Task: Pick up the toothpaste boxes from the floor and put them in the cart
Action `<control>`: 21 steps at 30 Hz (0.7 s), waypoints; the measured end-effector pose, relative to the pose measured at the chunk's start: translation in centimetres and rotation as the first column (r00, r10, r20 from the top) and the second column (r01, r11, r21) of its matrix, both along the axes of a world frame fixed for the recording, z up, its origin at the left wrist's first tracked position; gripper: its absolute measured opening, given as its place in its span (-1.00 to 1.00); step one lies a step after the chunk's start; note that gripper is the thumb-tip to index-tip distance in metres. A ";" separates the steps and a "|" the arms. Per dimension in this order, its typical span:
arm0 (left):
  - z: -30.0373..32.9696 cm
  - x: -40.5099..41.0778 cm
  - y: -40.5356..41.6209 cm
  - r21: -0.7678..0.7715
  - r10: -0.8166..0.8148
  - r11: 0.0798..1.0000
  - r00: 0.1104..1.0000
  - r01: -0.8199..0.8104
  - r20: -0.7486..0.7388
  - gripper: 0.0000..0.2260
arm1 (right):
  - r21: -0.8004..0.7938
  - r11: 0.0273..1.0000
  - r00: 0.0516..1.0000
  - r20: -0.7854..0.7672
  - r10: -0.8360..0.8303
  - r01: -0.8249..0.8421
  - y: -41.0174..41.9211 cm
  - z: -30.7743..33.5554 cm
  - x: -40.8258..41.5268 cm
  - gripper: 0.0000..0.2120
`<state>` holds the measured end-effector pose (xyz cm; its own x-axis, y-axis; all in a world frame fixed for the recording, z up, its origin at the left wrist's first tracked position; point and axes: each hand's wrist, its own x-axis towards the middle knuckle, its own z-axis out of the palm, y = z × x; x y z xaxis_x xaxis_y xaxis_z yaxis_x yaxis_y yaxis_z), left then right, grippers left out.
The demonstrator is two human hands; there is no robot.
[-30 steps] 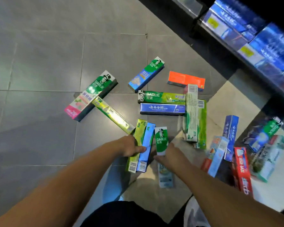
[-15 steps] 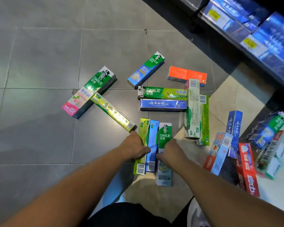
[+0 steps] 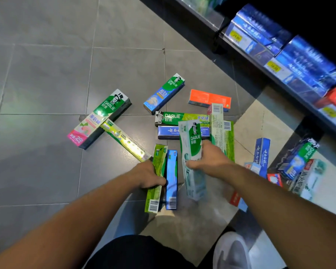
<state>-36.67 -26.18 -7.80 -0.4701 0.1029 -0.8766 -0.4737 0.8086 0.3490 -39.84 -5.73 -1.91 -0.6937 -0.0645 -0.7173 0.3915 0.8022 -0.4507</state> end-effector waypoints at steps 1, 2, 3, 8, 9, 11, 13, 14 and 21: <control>0.2 -0.2 -0.3 0.013 0.020 1.000 1.000 -0.020 0.021 -0.46 | -0.015 1.000 1.000 -0.024 0.017 -0.017 0.0 1.3 -0.8 -0.56; 0.6 -0.4 -0.5 0.031 0.037 0.999 0.998 -0.038 0.042 -0.44 | -0.022 0.999 0.999 -0.047 0.025 -0.026 0.0 2.5 -1.6 -0.59; 1.1 -0.7 -0.7 0.048 0.062 0.997 0.996 -0.065 0.068 -0.41 | -0.042 0.999 0.997 -0.077 0.031 -0.035 0.0 3.9 -2.2 -0.61; 5.6 -1.8 -1.3 0.108 0.254 0.959 0.963 -0.262 0.088 -0.59 | -0.178 0.983 0.991 -0.113 -0.075 0.055 1.3 10.3 -3.4 -0.69; 7.2 -2.2 -1.4 0.117 0.291 0.947 0.953 -0.299 0.080 -0.61 | -0.181 0.981 0.990 -0.108 -0.093 0.073 1.7 11.5 -3.3 -0.70; 11.1 -2.8 -2.0 0.137 0.355 0.923 0.933 -0.359 0.055 -0.59 | -0.162 0.983 0.990 -0.088 -0.107 0.092 2.4 14.2 -2.8 -0.71; 15.7 -3.4 -2.7 0.168 0.402 0.901 0.915 -0.400 0.023 -0.54 | -0.136 0.985 0.991 -0.067 -0.117 0.108 2.7 17.6 -2.2 -0.60; 18.3 -3.6 -3.0 0.185 0.417 0.892 0.909 -0.412 0.012 -0.56 | -0.126 0.986 0.991 -0.056 -0.118 0.110 3.0 19.5 -2.0 -0.58; 40.6 -4.7 -4.5 0.231 0.424 0.889 0.901 -0.395 -0.092 -0.72 | -0.205 0.973 0.991 -0.061 -0.119 0.104 2.9 37.7 -1.5 -0.66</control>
<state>-41.35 -30.66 32.76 -0.6218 0.0427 -0.7820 -0.6834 0.4581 0.5684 -41.37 -2.84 35.75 -0.7544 -0.1210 -0.6452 0.4339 0.6456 -0.6284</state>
